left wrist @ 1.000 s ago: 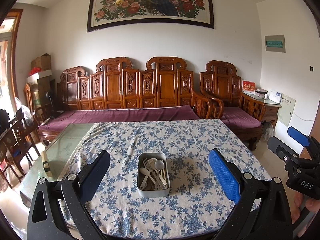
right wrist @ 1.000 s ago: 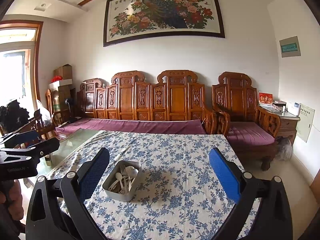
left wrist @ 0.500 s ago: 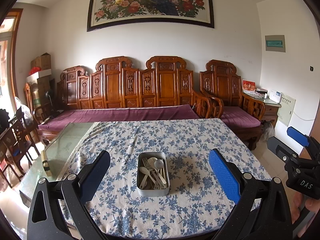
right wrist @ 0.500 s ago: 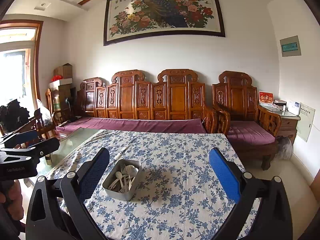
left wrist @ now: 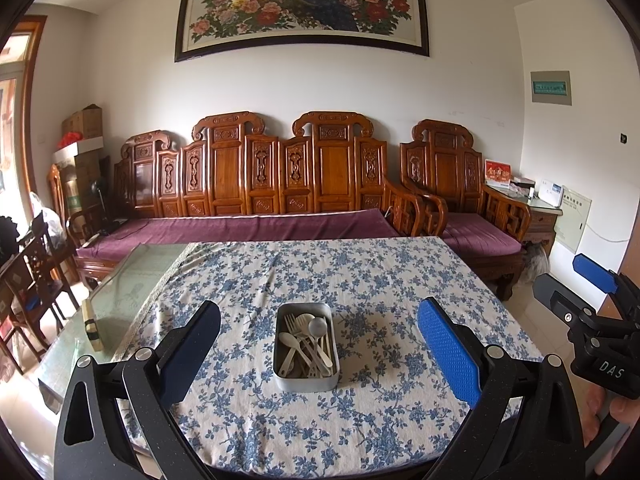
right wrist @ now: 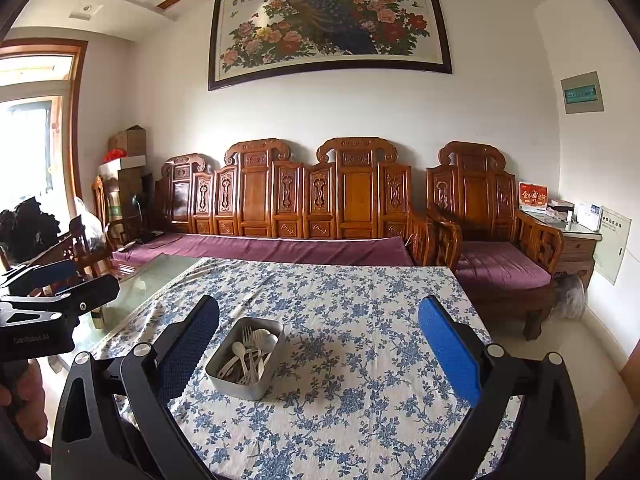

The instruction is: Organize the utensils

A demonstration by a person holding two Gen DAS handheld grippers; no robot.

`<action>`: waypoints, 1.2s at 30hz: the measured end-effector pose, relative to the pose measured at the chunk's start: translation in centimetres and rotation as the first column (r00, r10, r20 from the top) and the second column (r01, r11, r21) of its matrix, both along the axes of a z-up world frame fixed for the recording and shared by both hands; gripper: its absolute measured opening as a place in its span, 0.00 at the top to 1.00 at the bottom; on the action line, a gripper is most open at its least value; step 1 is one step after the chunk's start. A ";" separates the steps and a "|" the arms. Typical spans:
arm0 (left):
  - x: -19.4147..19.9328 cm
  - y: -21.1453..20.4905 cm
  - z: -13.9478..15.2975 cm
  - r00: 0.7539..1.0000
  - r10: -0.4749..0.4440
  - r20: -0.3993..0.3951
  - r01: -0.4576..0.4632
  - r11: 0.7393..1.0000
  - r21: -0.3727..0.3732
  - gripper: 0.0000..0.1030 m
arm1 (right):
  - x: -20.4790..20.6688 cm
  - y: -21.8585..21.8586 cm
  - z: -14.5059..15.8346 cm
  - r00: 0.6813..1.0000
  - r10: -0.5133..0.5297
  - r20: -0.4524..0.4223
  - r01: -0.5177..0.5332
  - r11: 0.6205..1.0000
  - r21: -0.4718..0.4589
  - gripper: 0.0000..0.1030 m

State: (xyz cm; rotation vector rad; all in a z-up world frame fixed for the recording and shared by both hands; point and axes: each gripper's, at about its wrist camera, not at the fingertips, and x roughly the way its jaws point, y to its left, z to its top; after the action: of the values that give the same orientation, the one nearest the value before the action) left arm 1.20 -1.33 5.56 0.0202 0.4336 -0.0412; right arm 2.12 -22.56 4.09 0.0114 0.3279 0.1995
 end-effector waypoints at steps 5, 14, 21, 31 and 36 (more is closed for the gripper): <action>0.0 0.0 -0.1 1.000 0.000 0.000 0.000 1.000 0.000 0.08 | 0.0 0.0 0.0 1.000 0.000 0.000 0.000 1.000 -0.001 0.02; 0.0 0.0 -0.1 1.000 0.000 0.000 0.000 1.000 0.000 0.08 | 0.1 0.1 0.0 1.000 0.003 -0.003 -0.003 1.000 0.001 0.03; 0.0 -0.2 -0.1 1.000 -0.001 0.000 0.001 1.000 0.001 0.08 | 0.2 0.2 -0.2 1.000 0.003 -0.002 -0.003 1.000 0.000 0.03; -0.1 -0.3 -0.1 1.000 -0.003 -0.001 0.003 1.000 0.000 0.08 | 0.2 0.2 -0.1 1.000 0.003 -0.003 -0.003 1.000 -0.001 0.02; -0.2 -0.5 -0.1 1.000 -0.003 -0.001 0.003 1.000 0.000 0.08 | 0.2 0.2 -0.1 1.000 0.003 -0.003 -0.003 1.000 -0.001 0.03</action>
State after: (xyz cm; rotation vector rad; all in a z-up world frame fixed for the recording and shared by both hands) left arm 1.02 -1.86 5.43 0.0210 0.4348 -0.0445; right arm 2.35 -22.37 3.98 0.0105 0.3306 0.2023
